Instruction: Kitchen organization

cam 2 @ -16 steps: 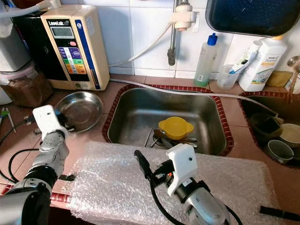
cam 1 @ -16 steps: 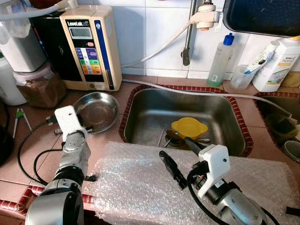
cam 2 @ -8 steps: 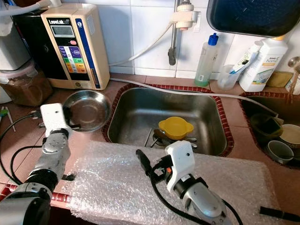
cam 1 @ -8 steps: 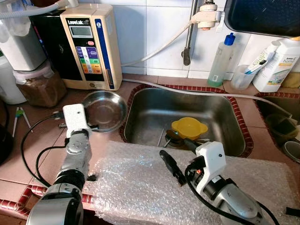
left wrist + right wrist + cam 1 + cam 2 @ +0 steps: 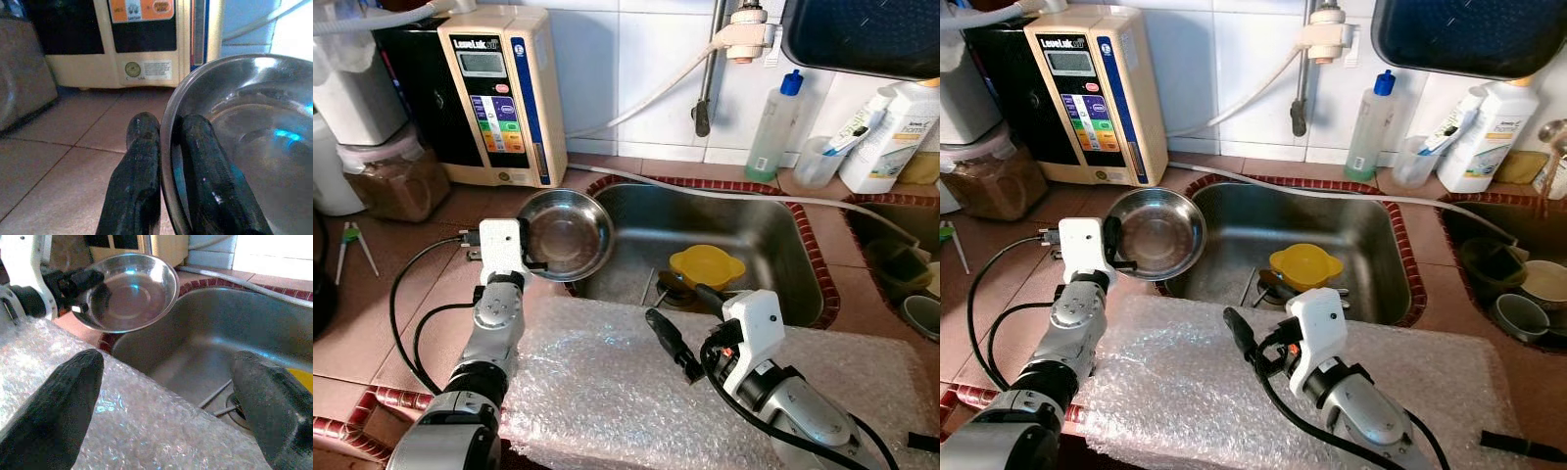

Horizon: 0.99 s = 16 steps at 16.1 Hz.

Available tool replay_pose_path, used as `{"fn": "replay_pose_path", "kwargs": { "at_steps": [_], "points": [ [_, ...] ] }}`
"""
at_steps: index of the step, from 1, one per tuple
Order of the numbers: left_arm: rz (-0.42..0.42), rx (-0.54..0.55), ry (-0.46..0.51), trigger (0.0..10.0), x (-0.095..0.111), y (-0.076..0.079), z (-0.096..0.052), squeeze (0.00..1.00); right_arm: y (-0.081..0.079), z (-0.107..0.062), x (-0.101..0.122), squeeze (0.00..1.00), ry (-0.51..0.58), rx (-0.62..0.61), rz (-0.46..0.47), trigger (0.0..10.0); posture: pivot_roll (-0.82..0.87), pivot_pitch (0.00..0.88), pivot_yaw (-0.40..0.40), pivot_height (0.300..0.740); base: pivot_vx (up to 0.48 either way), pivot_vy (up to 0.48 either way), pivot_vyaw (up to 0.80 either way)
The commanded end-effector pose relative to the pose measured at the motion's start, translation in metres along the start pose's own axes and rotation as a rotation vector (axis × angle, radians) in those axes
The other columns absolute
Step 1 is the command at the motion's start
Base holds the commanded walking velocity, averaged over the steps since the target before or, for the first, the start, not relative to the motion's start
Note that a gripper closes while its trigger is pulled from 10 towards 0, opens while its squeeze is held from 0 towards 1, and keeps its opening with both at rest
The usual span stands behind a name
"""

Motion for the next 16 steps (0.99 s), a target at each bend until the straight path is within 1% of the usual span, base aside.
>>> {"fn": "replay_pose_path", "kwargs": {
  "at_steps": [1, 2, 3, 4, 5, 6, 7, 8, 9, 10, 11, 12, 14, 16],
  "points": [
    [-0.004, -0.022, 0.046, 0.0, 0.008, 0.003, -0.001, 0.0, 0.017, 0.001, 0.007, 0.0, 0.04, -0.085, -0.045, 10.0, -0.01, 0.0, 0.016, 0.74, 0.0, 0.0, 0.0],
    [-0.013, -0.029, 0.051, 0.0, 0.009, 0.004, -0.001, 0.0, 0.019, 0.002, 0.009, 0.0, 0.056, -0.093, -0.008, 10.0, -0.01, 0.0, 0.016, 0.74, 0.0, 0.0, 0.0],
    [-0.022, -0.04, 0.057, 0.0, 0.01, 0.006, -0.001, 0.0, 0.021, 0.002, 0.01, 0.0, 0.06, -0.101, 0.002, 10.0, -0.01, 0.0, 0.016, 0.74, 0.0, 0.0, 0.0],
    [-0.025, -0.045, 0.06, 0.0, 0.01, 0.007, -0.001, 0.0, 0.021, 0.002, 0.01, 0.0, 0.062, -0.101, 0.003, 10.0, -0.01, 0.0, 0.017, 0.74, 0.0, 0.0, 0.0],
    [-0.055, -0.073, 0.079, 0.0, 0.015, 0.013, -0.001, 0.0, 0.021, 0.003, 0.01, 0.0, 0.06, -0.108, -0.006, 10.0, -0.01, 0.0, 0.017, 0.74, 0.0, 0.0, 0.0],
    [-0.111, -0.131, 0.122, 0.0, 0.026, 0.026, -0.002, 0.0, 0.024, 0.003, 0.011, 0.0, 0.069, -0.132, 0.015, 10.0, -0.01, 0.0, 0.017, 0.74, 0.0, 0.0, 0.0],
    [-0.138, -0.198, 0.178, 0.0, 0.041, 0.04, -0.004, 0.0, 0.025, 0.004, 0.012, 0.0, 0.082, -0.139, -0.006, 10.0, -0.01, 0.0, 0.015, 0.74, 0.0, 0.0, 0.0],
    [-0.142, -0.218, 0.195, 0.0, 0.045, 0.045, -0.004, 0.0, 0.025, 0.005, 0.011, 0.0, 0.074, -0.134, -0.012, 10.0, -0.01, 0.0, 0.015, 0.74, 0.0, 0.0, 0.0],
    [-0.168, -0.317, 0.258, 0.0, 0.061, 0.067, -0.011, 0.0, 0.027, 0.005, 0.015, 0.0, 0.098, -0.116, 0.055, 10.0, -0.01, 0.0, 0.012, 0.74, 0.0, 0.0, 0.0],
    [-0.171, -0.365, 0.285, 0.0, 0.068, 0.076, -0.015, 0.0, 0.028, 0.006, 0.017, 0.0, 0.106, -0.111, 0.079, 10.0, -0.01, 0.0, 0.011, 0.74, 0.0, 0.0, 0.0],
    [-0.175, -0.41, 0.306, 0.0, 0.073, 0.085, -0.019, 0.0, 0.028, 0.008, 0.02, 0.0, 0.119, -0.095, 0.1, 10.0, -0.01, 0.0, 0.012, 0.74, 0.0, 0.0, 0.0],
    [-0.183, -0.434, 0.314, 0.0, 0.075, 0.089, -0.021, 0.0, 0.028, 0.009, 0.022, 0.0, 0.128, -0.087, 0.112, 10.0, -0.01, 0.0, 0.012, 0.74, 0.0, 0.0, 0.0],
    [-0.179, -0.537, 0.351, 0.0, 0.083, 0.112, -0.033, 0.0, 0.035, 0.025, 0.038, 0.0, 0.189, -0.097, 0.102, 10.0, -0.01, 0.0, 0.017, 0.74, 0.0, 0.0, 0.0],
    [-0.176, -0.566, 0.361, 0.0, 0.086, 0.117, -0.036, 0.0, 0.037, 0.034, 0.044, 0.0, 0.207, -0.093, 0.103, 10.0, -0.01, 0.0, 0.021, 0.74, 0.0, 0.0, 0.0]
  ]
}}
Point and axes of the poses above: a point about 5 cm out from each wrist's last joint towards the gripper, its own z axis pointing out of the wrist towards the gripper, its own x axis along the axis of the wrist's last joint, y = z × x, the point moved 5 cm from there along z, pointing out of the wrist towards the gripper, and after that the axes turned 3 degrees about z, right-handed, at the moved point
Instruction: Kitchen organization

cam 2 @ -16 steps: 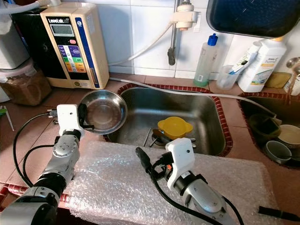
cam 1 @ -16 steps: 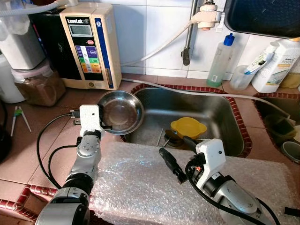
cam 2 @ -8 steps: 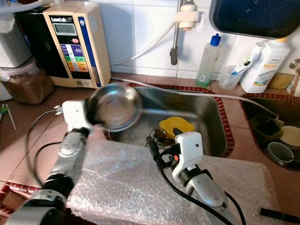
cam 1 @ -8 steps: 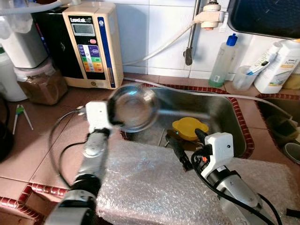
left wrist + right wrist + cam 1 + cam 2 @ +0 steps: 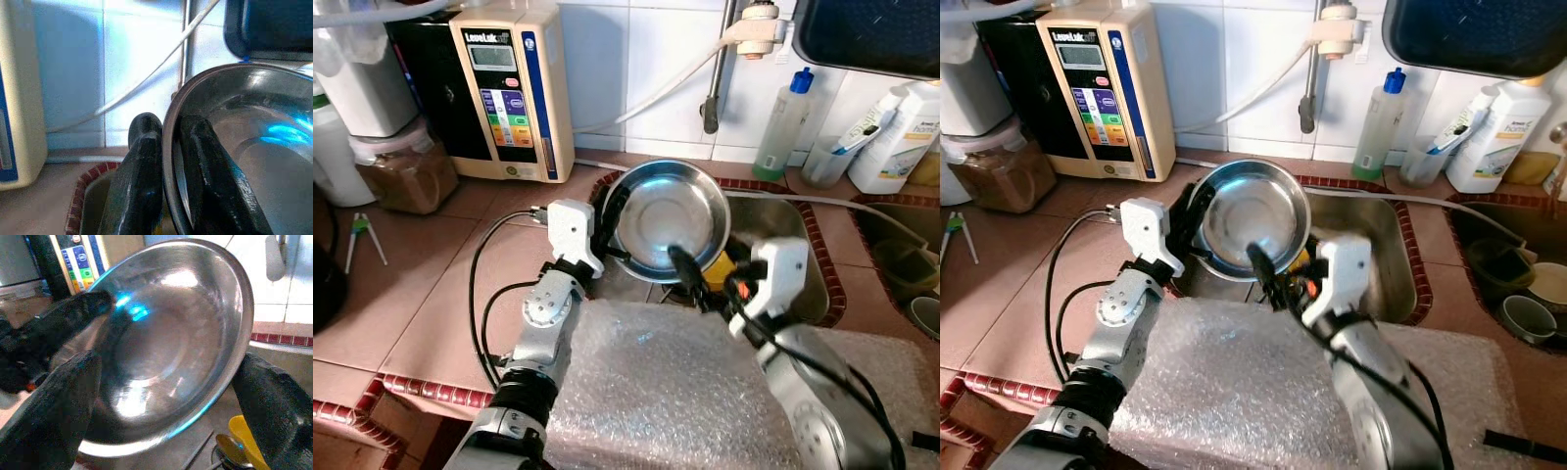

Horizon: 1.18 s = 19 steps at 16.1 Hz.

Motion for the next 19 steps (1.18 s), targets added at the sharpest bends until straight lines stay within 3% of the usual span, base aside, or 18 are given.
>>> {"fn": "replay_pose_path", "kwargs": {
  "at_steps": [1, 4, 5, 6, 7, 8, 14, 19],
  "points": [
    [0.016, -0.053, 0.024, 0.0, 0.008, 0.01, 0.004, 0.0, 0.001, 0.008, 0.007, 0.0, 0.038, -0.012, 0.013, 10.0, -0.01, 0.0, 0.023, 0.74, 0.0, 0.0, 0.0],
    [0.011, -0.062, 0.033, 0.0, 0.01, 0.012, 0.004, 0.0, 0.007, 0.018, 0.008, 0.0, 0.044, -0.051, 0.018, 10.0, -0.01, 0.0, 0.023, 0.74, 0.0, 0.0, 0.0],
    [0.006, -0.064, 0.037, 0.0, 0.012, 0.013, 0.004, 0.0, 0.014, 0.022, 0.004, 0.0, 0.029, -0.097, 0.027, 6.6, -0.01, 0.0, 0.022, 0.74, 0.0, 0.0, 0.0],
    [0.004, -0.063, 0.038, 0.0, 0.012, 0.013, 0.004, 0.0, 0.016, 0.024, 0.003, 0.0, 0.023, -0.106, 0.029, 6.7, -0.01, 0.0, 0.023, 0.74, 0.0, 0.0, 0.0],
    [0.001, -0.063, 0.039, 0.0, 0.012, 0.013, 0.004, 0.0, 0.017, 0.025, 0.001, 0.0, 0.02, -0.108, 0.038, 0.7, -0.01, 0.0, 0.023, 0.74, 0.0, 0.0, 0.0],
    [-0.003, -0.065, 0.038, 0.0, 0.012, 0.014, 0.003, 0.0, 0.018, 0.03, 0.0, 0.0, 0.017, -0.117, 0.049, 0.0, -0.01, 0.0, 0.023, 0.74, 0.0, 0.0, 0.0],
    [0.01, -0.053, 0.02, 0.0, 0.008, 0.012, 0.001, 0.0, 0.026, 0.041, 0.012, 0.0, 0.024, -0.193, 0.012, 0.0, -0.01, 0.0, 0.023, 0.74, 0.0, 0.0, 0.0],
    [0.007, -0.037, 0.009, 0.0, 0.007, 0.01, 0.0, 0.0, 0.042, 0.031, 0.006, 0.0, 0.006, -0.28, 0.006, 0.0, -0.02, 0.0, 0.023, 0.74, 0.0, 0.0, 0.0]
  ]
}}
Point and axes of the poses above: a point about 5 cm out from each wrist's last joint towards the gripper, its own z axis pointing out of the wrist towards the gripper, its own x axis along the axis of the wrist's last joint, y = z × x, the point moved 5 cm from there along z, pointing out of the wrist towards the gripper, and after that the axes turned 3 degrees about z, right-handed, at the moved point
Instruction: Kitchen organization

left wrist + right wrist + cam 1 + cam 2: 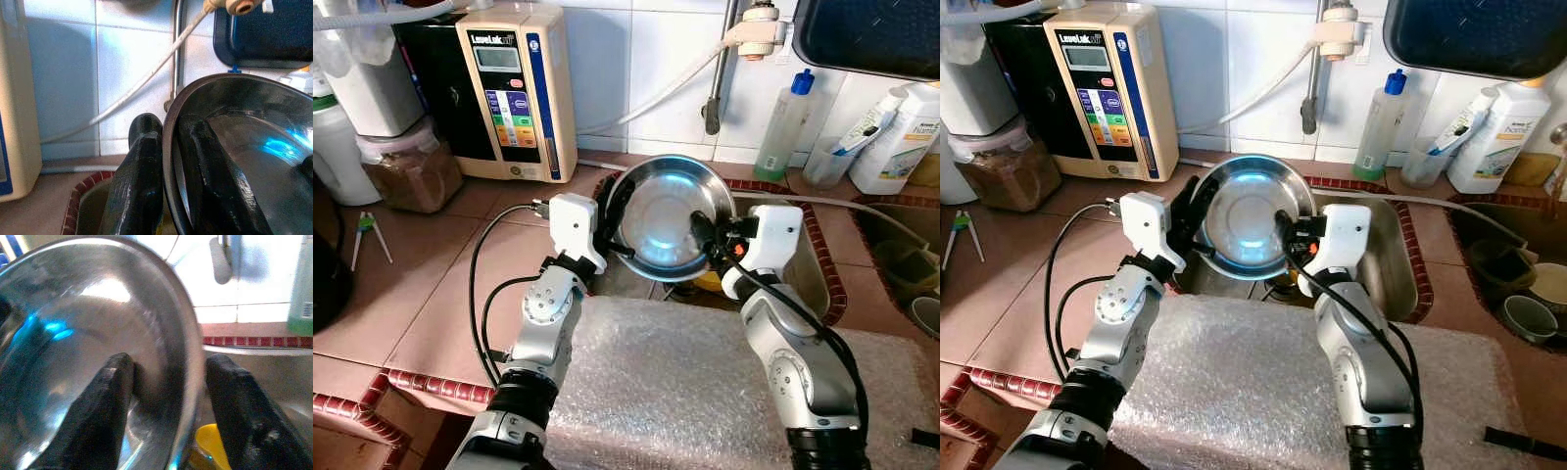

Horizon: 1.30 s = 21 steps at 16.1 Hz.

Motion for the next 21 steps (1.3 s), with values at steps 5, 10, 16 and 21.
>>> {"fn": "replay_pose_path", "kwargs": {
  "at_steps": [5, 10, 16, 21],
  "points": [
    [0.009, -0.012, -0.011, 0.0, -0.002, 0.005, -0.001, 0.0, 0.016, -0.005, -0.005, 0.0, -0.024, -0.074, 0.019, 0.0, -0.02, 0.0, 0.022, 0.74, 0.0, 0.0, 0.0],
    [0.004, 0.002, 0.0, 0.0, 0.002, 0.005, 0.001, 0.0, 0.018, -0.004, -0.007, 0.0, -0.04, -0.073, 0.095, 0.0, -0.02, 0.0, 0.013, 0.74, 0.0, 0.0, 0.0],
    [0.034, -0.015, -0.053, 10.0, -0.009, 0.008, -0.004, 0.0, 0.033, -0.01, -0.011, 0.0, -0.036, -0.158, 0.123, 0.0, -0.02, 0.0, 0.014, 0.74, 0.0, 0.0, 0.0],
    [-0.032, -0.094, -0.095, 10.0, -0.016, 0.021, -0.005, 1.0, 0.063, -0.014, -0.01, 0.0, -0.022, -0.29, 0.122, 0.0, -0.02, 0.0, 0.019, 0.74, 0.0, 0.0, 0.0]
  ]
}}
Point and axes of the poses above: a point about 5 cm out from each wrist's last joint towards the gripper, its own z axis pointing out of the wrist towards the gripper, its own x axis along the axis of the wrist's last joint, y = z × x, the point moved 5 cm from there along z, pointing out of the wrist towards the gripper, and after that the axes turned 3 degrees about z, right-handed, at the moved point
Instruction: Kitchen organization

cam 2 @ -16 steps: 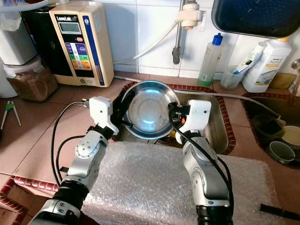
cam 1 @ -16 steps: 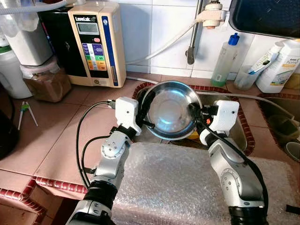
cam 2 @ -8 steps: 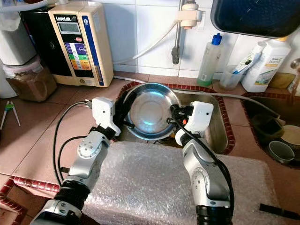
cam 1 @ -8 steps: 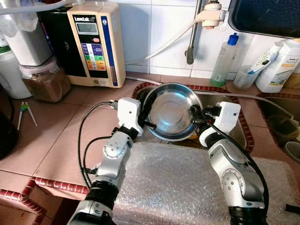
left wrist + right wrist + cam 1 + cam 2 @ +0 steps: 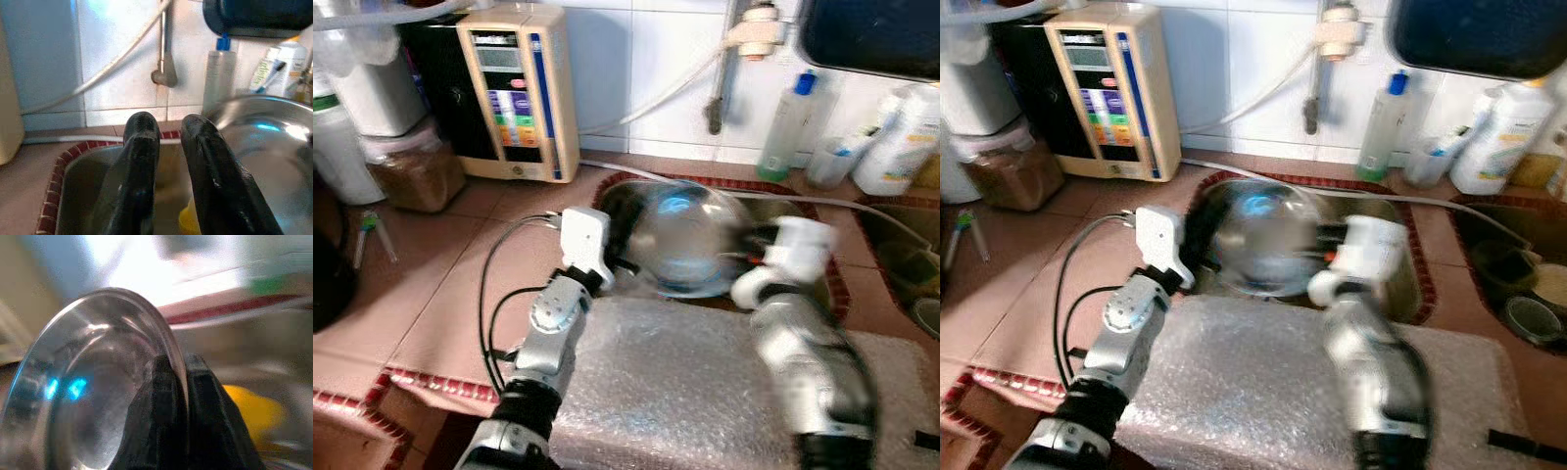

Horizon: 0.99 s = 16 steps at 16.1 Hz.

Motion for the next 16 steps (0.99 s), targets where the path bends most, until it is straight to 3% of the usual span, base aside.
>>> {"fn": "replay_pose_path", "kwargs": {
  "at_steps": [1, 2, 7, 8, 11, 13, 15, 16],
  "points": [
    [0.018, -0.026, 0.003, 10.0, 0.003, 0.004, 0.001, 1.0, 0.01, 0.001, 0.002, 0.0, 0.017, -0.054, -0.006, 0.0, -0.01, 0.0, 0.022, 0.74, 0.0, 0.0, 0.0],
    [0.024, -0.027, -0.004, 10.0, 0.002, 0.003, 0.001, 1.0, 0.012, 0.001, 0.001, 0.0, 0.018, -0.067, -0.011, 0.0, -0.01, 0.0, 0.022, 0.74, 0.0, 0.0, 0.0],
    [0.031, -0.12, -0.227, 10.0, -0.04, 0.004, -0.02, 1.0, 0.052, 0.009, 0.0, 0.0, 0.034, -0.23, -0.066, 0.0, -0.02, 0.0, 0.047, 0.74, 0.0, 0.0, 0.0],
    [0.022, -0.164, -0.271, 10.0, -0.047, 0.007, -0.026, 1.0, 0.067, 0.011, 0.005, 0.0, 0.046, -0.272, -0.077, 0.0, -0.02, 0.0, 0.05, 0.74, 0.0, 0.0, 0.0],
    [0.021, -0.223, -0.283, 10.0, -0.048, 0.014, -0.029, 1.0, 0.095, 0.015, 0.012, 0.0, 0.055, -0.347, -0.086, 0.0, -0.02, 0.0, 0.054, 0.74, 0.0, 0.0, 0.0],
    [0.036, -0.273, -0.306, 10.0, -0.049, 0.02, -0.031, 1.0, 0.122, 0.022, 0.019, 0.0, 0.054, -0.406, -0.116, 0.0, -0.01, 0.0, 0.062, 0.74, 0.0, 0.0, 0.0],
    [0.031, -0.299, -0.325, 10.0, -0.052, 0.023, -0.034, 1.0, 0.131, 0.026, 0.017, 0.0, 0.03, -0.416, -0.108, 0.0, -0.01, 0.0, 0.062, 0.74, 0.0, 0.0, 0.0],
    [0.047, -0.355, -0.343, 10.0, -0.055, 0.03, -0.039, 1.0, 0.138, 0.029, 0.011, 1.0, -0.006, -0.428, -0.078, 4.5, 0.0, 0.0, 0.059, 0.74, 0.0, 0.0, 0.0]
  ]
}}
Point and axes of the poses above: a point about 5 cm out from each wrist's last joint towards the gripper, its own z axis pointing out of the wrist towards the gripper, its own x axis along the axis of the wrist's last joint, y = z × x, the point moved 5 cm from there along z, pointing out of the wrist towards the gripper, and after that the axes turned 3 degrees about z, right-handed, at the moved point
